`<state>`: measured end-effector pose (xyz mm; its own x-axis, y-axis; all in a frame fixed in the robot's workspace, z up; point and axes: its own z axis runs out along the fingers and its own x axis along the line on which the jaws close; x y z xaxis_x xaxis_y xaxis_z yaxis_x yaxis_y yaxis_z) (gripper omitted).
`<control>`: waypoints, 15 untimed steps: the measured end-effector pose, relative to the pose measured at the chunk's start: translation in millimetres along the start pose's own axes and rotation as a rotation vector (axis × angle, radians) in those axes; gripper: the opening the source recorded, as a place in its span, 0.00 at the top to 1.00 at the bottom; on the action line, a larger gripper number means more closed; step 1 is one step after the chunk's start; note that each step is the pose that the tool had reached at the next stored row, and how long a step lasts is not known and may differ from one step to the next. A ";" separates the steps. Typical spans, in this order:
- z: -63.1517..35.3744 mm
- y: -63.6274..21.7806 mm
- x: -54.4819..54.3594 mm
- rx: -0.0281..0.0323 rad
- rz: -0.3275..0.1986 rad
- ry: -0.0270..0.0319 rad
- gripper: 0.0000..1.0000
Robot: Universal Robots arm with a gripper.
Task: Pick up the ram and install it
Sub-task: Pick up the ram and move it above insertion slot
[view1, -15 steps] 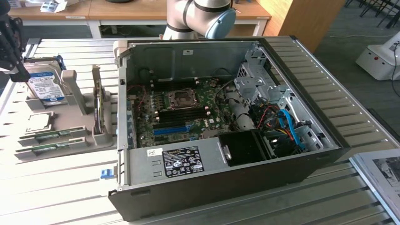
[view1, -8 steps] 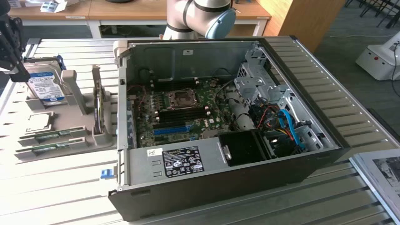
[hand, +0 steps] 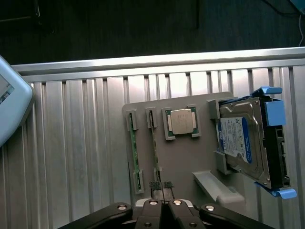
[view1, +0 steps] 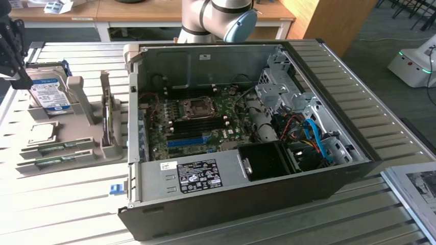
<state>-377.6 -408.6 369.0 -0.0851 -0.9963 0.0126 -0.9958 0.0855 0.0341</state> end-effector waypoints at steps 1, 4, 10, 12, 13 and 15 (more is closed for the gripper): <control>0.0 0.0 0.0 0.0001 -0.003 0.0001 0.90; 0.0 0.0 0.0 0.0003 -0.019 0.0007 0.90; 0.1 0.0 0.0 0.0008 -0.064 0.0022 0.90; 0.1 0.0 0.0 0.0009 -0.071 0.0024 0.90; 0.1 0.0 0.0 0.0009 -0.072 0.0025 0.90; 0.1 0.0 0.0 0.0009 -0.072 0.0025 0.90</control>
<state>-377.6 -408.6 368.9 -0.0137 -0.9998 0.0127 -0.9993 0.0141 0.0341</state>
